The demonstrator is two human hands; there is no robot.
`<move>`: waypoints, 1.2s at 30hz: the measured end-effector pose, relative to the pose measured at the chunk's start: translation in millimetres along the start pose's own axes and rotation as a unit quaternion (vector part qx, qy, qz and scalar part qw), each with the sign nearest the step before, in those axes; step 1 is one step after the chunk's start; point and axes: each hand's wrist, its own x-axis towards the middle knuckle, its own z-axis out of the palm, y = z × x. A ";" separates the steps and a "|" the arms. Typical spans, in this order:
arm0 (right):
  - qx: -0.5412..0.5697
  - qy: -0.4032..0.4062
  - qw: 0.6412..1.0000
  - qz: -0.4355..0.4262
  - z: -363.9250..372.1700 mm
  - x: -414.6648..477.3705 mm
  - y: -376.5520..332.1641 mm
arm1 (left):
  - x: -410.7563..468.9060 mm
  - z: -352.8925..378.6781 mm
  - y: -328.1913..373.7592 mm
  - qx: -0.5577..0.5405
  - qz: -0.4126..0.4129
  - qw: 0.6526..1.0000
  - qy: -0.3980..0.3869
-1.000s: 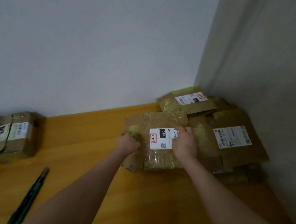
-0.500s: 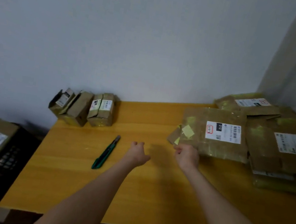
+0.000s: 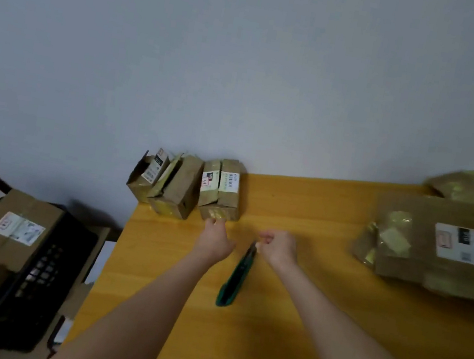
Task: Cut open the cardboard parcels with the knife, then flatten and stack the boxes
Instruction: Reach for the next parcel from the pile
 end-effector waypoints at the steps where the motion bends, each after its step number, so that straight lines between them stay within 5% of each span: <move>1: 0.042 -0.007 0.999 0.022 18.4 8.3 -9.1 | 15.1 -6.7 -13.1 -0.016 0.008 1.000 0.005; 14: 0.055 -0.004 0.996 0.074 108.2 90.4 -83.8 | 139.6 -52.5 -86.3 -0.192 0.034 0.978 -0.078; 24: 0.002 -0.039 0.983 0.178 125.5 39.9 -46.0 | 106.8 -44.7 -116.5 0.012 0.086 0.987 -0.139; 32: -0.062 -0.041 0.986 0.152 153.3 -14.2 -33.8 | 47.7 -20.9 -145.9 0.178 0.130 0.969 -0.111; 36: -0.076 -0.039 0.988 0.132 150.4 -27.0 -32.3 | 47.3 -15.3 -147.7 0.167 0.137 0.972 -0.090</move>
